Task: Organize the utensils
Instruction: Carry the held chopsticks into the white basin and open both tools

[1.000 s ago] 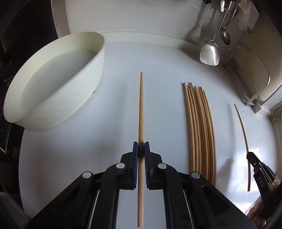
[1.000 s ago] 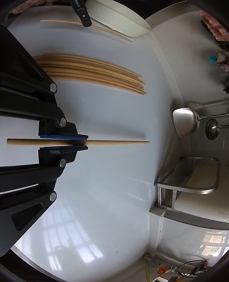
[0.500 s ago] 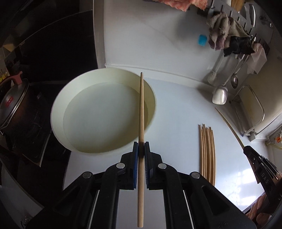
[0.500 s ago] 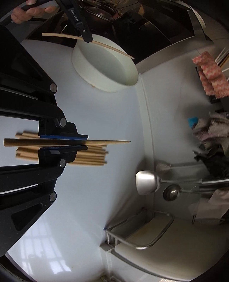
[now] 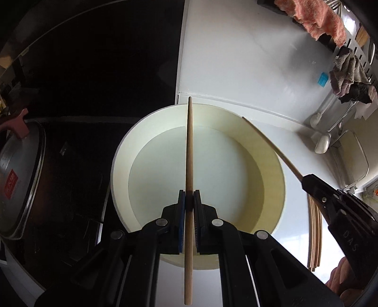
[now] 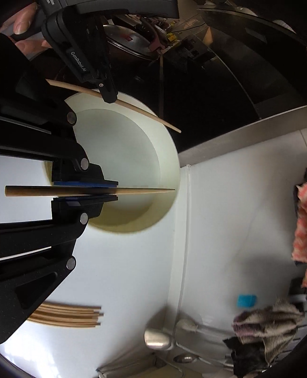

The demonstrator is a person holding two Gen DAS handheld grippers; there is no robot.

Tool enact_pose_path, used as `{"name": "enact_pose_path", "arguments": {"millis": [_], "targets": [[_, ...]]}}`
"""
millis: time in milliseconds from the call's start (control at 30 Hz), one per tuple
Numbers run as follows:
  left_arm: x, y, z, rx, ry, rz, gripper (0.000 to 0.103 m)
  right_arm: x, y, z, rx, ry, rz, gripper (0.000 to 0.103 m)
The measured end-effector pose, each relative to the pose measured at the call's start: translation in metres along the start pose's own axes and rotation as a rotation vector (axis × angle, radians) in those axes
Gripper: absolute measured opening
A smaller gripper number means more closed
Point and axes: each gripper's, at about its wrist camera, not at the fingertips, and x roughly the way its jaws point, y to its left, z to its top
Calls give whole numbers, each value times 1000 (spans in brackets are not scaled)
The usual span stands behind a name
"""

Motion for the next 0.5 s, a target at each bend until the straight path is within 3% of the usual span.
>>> {"name": "enact_pose_path", "arguments": {"millis": [267, 500], "targets": [[54, 21, 5, 31, 82, -8, 7, 77, 18, 5, 4, 112, -5, 6], [84, 22, 11, 42, 140, -8, 8, 109, 13, 0, 37, 210, -4, 6]]}}
